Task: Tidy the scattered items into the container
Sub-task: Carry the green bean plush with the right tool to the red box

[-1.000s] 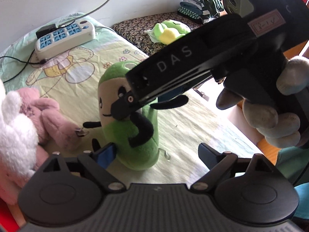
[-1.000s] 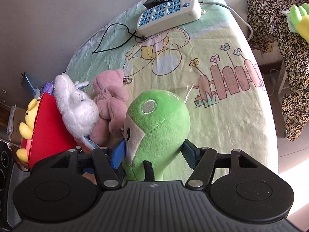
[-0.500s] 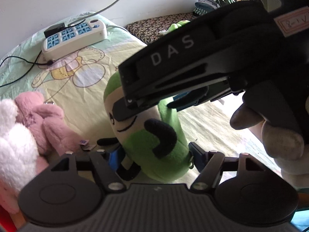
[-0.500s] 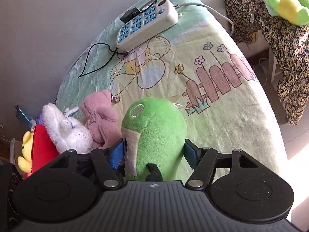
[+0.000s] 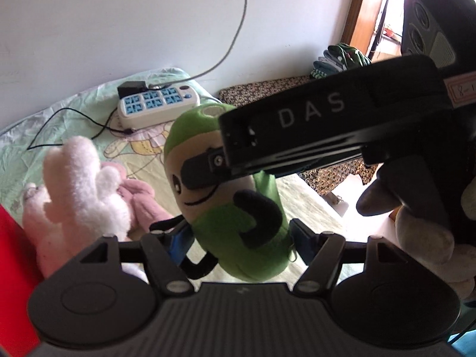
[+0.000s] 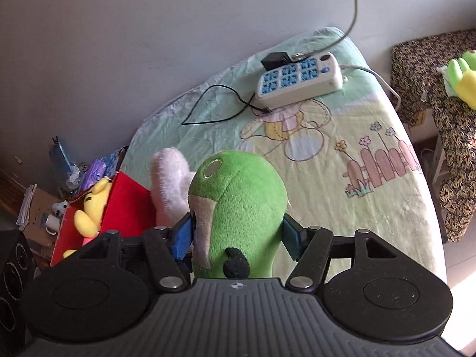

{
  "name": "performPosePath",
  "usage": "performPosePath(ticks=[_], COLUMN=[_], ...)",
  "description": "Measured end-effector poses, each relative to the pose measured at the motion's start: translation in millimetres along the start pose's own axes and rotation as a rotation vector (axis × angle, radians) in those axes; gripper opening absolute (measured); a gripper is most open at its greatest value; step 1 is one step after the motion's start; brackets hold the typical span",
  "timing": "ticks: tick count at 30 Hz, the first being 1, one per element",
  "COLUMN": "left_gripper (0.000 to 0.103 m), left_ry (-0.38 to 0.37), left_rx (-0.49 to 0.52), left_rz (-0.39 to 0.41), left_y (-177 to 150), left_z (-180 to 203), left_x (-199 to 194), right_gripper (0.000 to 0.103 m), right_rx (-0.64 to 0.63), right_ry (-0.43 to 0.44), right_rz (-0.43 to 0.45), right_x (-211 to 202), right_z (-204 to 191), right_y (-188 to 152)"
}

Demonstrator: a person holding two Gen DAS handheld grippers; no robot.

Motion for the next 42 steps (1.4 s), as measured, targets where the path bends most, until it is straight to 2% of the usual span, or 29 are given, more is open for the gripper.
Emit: performPosePath(ticks=[7,13,17,26,34,42], left_gripper=[0.068,0.068,0.068,0.067,0.067,0.067], left_ry=[0.071,0.116,0.110,0.192,0.269,0.297], left_rx=[-0.036,0.021,0.024,0.050,0.056,0.044], left_rz=[0.029,0.010,0.012,0.048,0.039,-0.007], left_y=[-0.9,-2.8,-3.2,-5.7,-30.9,-68.3], left_z=[-25.0,-45.1,-68.2,-123.9,-167.2,-212.3], left_x=[-42.9,-70.7,-94.7,-145.7,-171.6,-180.2], right_gripper=[0.064,0.064,0.064,0.064,0.064,0.064], right_rx=[-0.049,-0.055,-0.053,-0.025,-0.028,-0.046], right_ry=[0.076,0.089,0.096,0.137,0.159,0.163], right_rz=[0.007,0.045,0.076,0.136,0.148,0.132], right_x=[-2.4,-1.2,0.6,18.1,46.5,93.7], right_z=[-44.5,-81.5,-109.4,-181.6,-233.1,-271.8], right_y=[-5.7,-12.3,-16.3,-26.2,-39.1,-66.8])
Point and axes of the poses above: each gripper's, at about its wrist camera, not at the fingertips, and x roughly the way its jaws point, z to its right, y to its top, the point moved 1 cm from there along x, roughly the way its jaws point, and after that the axes turned 13 degrees about x, right-handed, at the moved point
